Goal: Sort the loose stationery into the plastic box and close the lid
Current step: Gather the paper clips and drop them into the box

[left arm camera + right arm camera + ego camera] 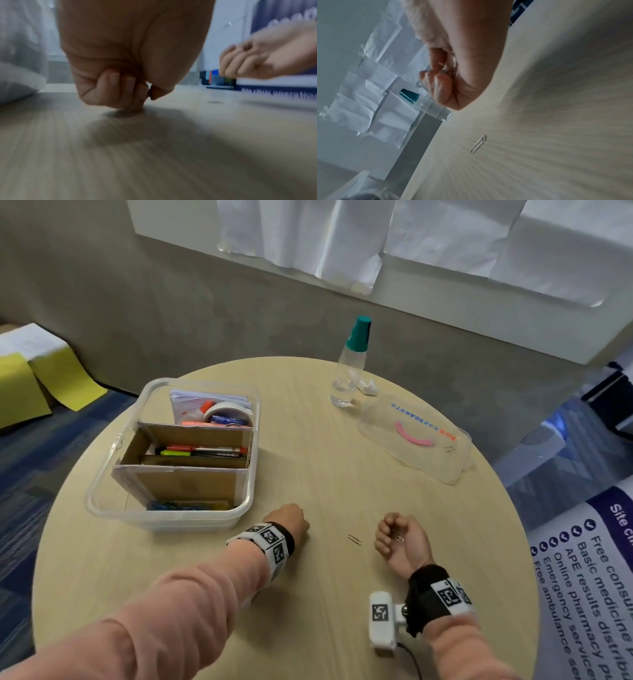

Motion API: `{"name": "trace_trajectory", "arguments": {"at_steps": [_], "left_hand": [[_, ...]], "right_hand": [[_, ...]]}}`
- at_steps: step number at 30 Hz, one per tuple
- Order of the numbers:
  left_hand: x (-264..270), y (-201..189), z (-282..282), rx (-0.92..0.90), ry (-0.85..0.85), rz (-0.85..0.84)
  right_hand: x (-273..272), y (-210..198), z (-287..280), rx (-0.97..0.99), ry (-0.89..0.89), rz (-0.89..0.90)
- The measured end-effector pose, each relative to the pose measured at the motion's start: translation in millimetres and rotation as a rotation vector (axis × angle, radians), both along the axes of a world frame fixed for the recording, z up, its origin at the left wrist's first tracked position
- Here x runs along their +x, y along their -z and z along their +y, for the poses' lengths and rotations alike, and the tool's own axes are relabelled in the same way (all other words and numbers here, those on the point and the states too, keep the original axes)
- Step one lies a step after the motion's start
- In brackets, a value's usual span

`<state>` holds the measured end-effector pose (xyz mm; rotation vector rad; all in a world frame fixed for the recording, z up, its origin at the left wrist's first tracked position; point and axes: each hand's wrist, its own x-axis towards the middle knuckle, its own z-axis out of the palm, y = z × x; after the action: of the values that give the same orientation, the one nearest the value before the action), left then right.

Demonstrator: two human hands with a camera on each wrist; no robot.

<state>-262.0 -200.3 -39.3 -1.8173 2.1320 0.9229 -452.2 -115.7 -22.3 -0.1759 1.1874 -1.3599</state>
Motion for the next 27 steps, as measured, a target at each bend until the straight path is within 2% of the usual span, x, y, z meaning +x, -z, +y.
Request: {"name": "trace_trajectory", "arguments": {"at_steps": [2,3,4,6,7,8,10,12,14,17,19,21,22,25,26,27], "left_hand": [[1.6,-11.1,9.9,0.02,-0.011,0.094],[2.7,-18.4,14.7,0.038,-0.034,0.204],[3.4,-25.8,19.0,0.078,-0.063,0.348],[4.3,-41.8,25.6,0.246,-0.129,0.689],[4.4,-50.3,28.1,0.34,-0.159,0.851],[4.7,-58.2,29.9,0.416,-0.186,0.993],[5.6,-73.1,31.2,0.527,-0.234,1.205],[8.2,-85.2,30.6,0.594,-0.269,1.345],[13.5,-95.3,29.6,0.621,-0.316,1.431],[22.9,-107.7,27.6,0.6,-0.405,1.473],[32.8,-117.2,24.2,0.572,-0.49,1.472],[47.2,-126.3,18.2,0.521,-0.567,1.454],[56.5,-130.5,14.9,0.486,-0.601,1.443],[91.4,-138.9,4.0,0.352,-0.664,1.368],[103.6,-139.6,1.1,0.301,-0.671,1.318],[115.7,-139.4,-1.0,0.254,-0.674,1.258]], "right_hand": [[-1.4,4.0,-0.6,0.036,0.025,0.057],[-0.3,7.3,-2.0,0.074,-0.001,0.172],[1.4,10.4,-3.8,0.118,-0.066,0.377],[6.5,19.4,-7.1,0.191,-0.282,0.91],[10.8,22.0,-8.5,0.205,-0.381,1.118],[15.2,24.2,-9.2,0.212,-0.477,1.251],[21.5,27.9,-10.6,0.219,-0.608,1.386],[26.8,27.2,-12.9,0.253,-0.685,1.492],[32.4,24.6,-14.8,0.286,-0.75,1.549],[39.4,19.7,-14.7,0.349,-0.845,1.57],[40.4,14.1,-12.8,0.391,-0.883,1.541],[40.2,7.0,-11.1,0.362,-0.811,1.358],[40.5,3.2,-9.3,0.305,-0.708,1.167],[42.2,-4.3,-3.6,0.114,-0.242,0.34],[44.5,-8.4,-2.7,0.063,-0.156,0.134],[48.4,-13.6,-2.2,0.025,-0.111,0.011]]}}
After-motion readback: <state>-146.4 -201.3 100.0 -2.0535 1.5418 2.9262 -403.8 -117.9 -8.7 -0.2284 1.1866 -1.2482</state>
